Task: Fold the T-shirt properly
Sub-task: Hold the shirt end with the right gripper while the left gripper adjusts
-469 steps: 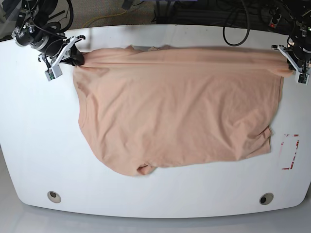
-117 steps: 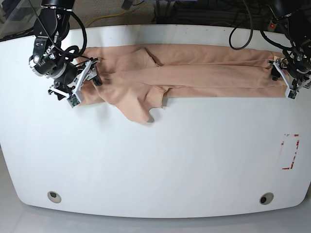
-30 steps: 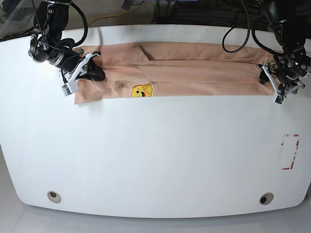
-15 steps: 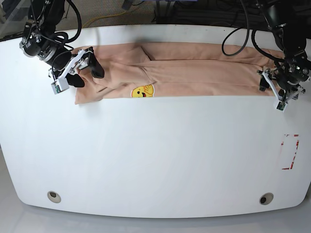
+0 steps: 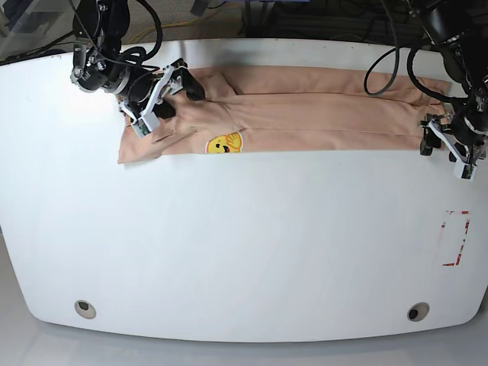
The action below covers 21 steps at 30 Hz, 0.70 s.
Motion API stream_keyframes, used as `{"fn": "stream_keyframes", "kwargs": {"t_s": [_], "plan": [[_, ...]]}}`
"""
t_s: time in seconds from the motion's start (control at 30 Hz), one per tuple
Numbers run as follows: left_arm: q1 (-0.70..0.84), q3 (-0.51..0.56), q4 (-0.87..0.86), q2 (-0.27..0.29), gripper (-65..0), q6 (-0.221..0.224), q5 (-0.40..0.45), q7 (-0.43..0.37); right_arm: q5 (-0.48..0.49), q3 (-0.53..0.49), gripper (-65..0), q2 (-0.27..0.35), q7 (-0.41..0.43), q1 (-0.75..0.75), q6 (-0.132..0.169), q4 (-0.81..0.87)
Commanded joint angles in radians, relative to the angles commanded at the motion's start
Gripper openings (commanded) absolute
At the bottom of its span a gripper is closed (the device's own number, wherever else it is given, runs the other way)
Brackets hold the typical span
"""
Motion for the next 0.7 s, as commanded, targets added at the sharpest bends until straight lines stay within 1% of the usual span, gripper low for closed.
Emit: {"fn": "stream_keyframes", "kwargs": {"t_s": [0.07, 0.17, 0.23, 0.4, 0.57, 0.7], "plan": [[0.008, -0.032, 0.000, 0.000, -20.1, 0.000, -0.035, 0.034, -0.054, -0.020, -16.3, 0.002, 0.025, 0.008, 0.000, -0.029], [0.026, -0.078, -0.002, 0.005, -14.6, 0.000, -0.061, 0.058, -0.098, -0.049, -16.3, 0.002, 0.060, 0.020, 0.000, -0.058], [0.049, -0.097, -0.002, 0.006, -14.2, 0.000, -0.064, 0.058, -0.110, -0.055, -16.3, 0.002, 0.064, 0.026, 0.000, -0.071], [0.103, -0.103, -0.002, 0.008, -14.2, 0.000, -0.064, 0.058, -0.107, -0.055, -16.3, 0.002, 0.066, 0.029, 0.000, -0.080], [0.137, -0.106, -0.083, 0.008, -14.2, 0.000, -0.068, 0.049, -0.107, -0.055, -16.3, 0.002, 0.066, 0.029, 0.000, -0.080], [0.140, -0.123, -0.155, 0.008, -14.2, 0.000, -0.068, 0.000, -0.101, -0.055, -16.3, 0.002, 0.066, 0.026, 0.000, -0.080]]}}
